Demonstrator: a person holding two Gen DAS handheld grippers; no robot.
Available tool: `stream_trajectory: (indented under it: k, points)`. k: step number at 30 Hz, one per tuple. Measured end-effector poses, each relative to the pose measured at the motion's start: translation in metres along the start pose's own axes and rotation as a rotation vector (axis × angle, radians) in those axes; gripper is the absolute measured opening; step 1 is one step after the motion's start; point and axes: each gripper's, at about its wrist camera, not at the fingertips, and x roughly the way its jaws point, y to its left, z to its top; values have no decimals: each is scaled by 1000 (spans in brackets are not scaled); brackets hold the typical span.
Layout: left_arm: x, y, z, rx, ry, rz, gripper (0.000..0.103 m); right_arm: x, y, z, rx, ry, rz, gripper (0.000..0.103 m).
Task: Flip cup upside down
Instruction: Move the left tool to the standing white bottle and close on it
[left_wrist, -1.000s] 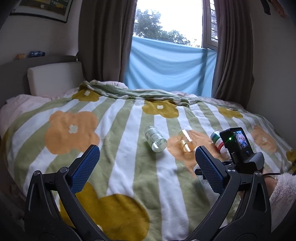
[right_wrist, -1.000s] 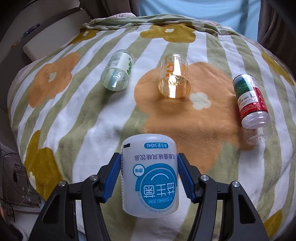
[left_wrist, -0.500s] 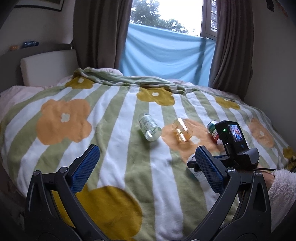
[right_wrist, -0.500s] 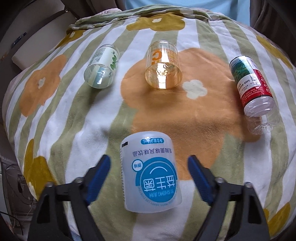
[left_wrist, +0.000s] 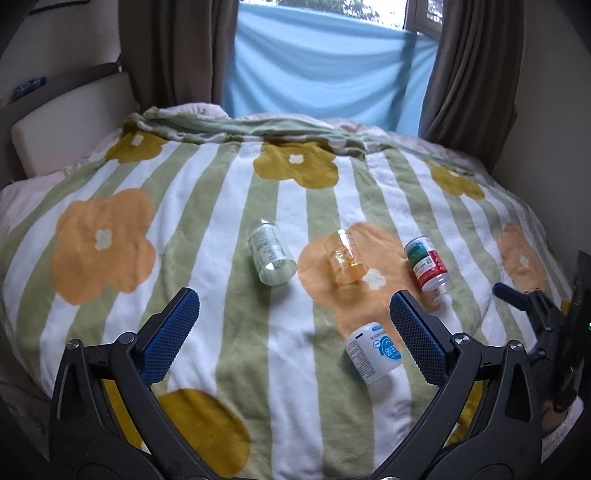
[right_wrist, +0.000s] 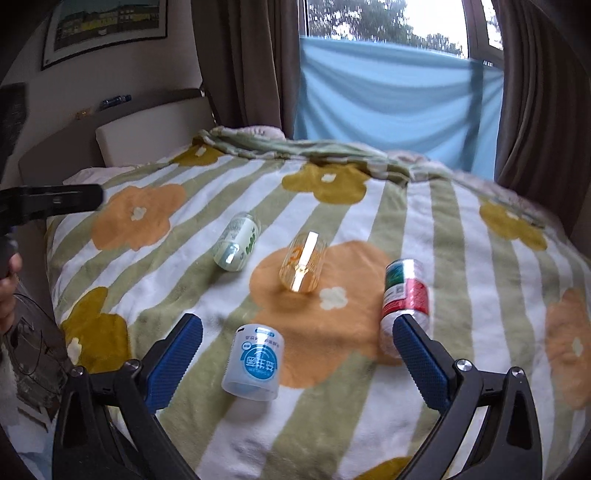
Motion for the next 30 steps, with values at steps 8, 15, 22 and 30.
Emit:
stream_trajectory:
  k: [8,15,22,30]
  points:
    - [120,-60,-8,-67,462,-14,103,-31,-30,-20,19,-129,11,103]
    - [204,-72,-36,-262,763,-15,98,-38,-50,-33,65,-155,48,103]
    - [228,-77,-51,-280,827,65,94,-35,-59,-41,86,-146,70,103]
    - [240,-78,-76,-359,875,21,70,-29,-61,-42,93,-132,95,103]
